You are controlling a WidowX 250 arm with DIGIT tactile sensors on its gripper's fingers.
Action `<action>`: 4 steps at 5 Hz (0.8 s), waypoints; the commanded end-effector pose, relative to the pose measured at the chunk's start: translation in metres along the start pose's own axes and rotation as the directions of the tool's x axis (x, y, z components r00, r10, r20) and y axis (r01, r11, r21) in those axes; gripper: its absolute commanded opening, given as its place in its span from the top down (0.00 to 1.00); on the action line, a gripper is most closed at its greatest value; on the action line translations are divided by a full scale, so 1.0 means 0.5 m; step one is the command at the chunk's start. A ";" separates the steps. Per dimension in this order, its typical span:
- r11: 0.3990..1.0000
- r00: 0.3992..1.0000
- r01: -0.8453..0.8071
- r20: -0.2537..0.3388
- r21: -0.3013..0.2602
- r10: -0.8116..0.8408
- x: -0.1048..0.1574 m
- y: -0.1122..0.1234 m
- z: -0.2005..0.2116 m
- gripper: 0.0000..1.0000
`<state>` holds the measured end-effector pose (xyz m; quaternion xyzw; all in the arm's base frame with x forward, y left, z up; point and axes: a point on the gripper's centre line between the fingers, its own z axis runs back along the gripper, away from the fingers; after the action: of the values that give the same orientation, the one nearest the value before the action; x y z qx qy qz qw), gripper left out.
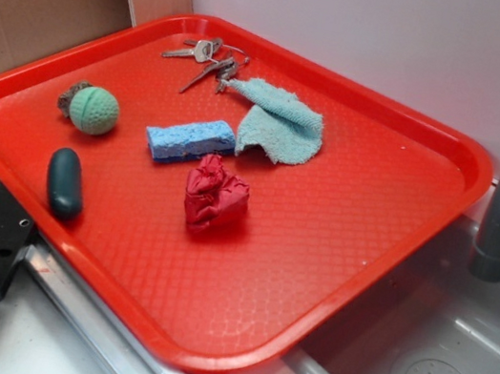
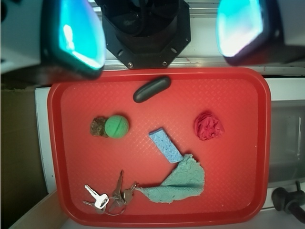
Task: Grab the green ball.
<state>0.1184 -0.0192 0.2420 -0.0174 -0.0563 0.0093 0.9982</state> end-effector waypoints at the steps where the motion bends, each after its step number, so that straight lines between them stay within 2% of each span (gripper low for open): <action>1: 1.000 1.000 0.000 0.000 0.000 0.000 0.000 0.000 0.000 0.00; 2: 0.968 0.967 -0.240 -0.074 0.074 0.245 0.090 0.086 -0.108 0.00; 3: 0.876 0.876 -0.481 -0.062 -0.032 0.478 0.159 0.133 -0.222 0.00; 4: 0.723 0.735 -0.671 -0.017 -0.166 0.678 0.140 0.163 -0.295 0.00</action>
<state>0.2024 0.0524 0.0926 -0.1168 -0.0543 0.3708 0.9197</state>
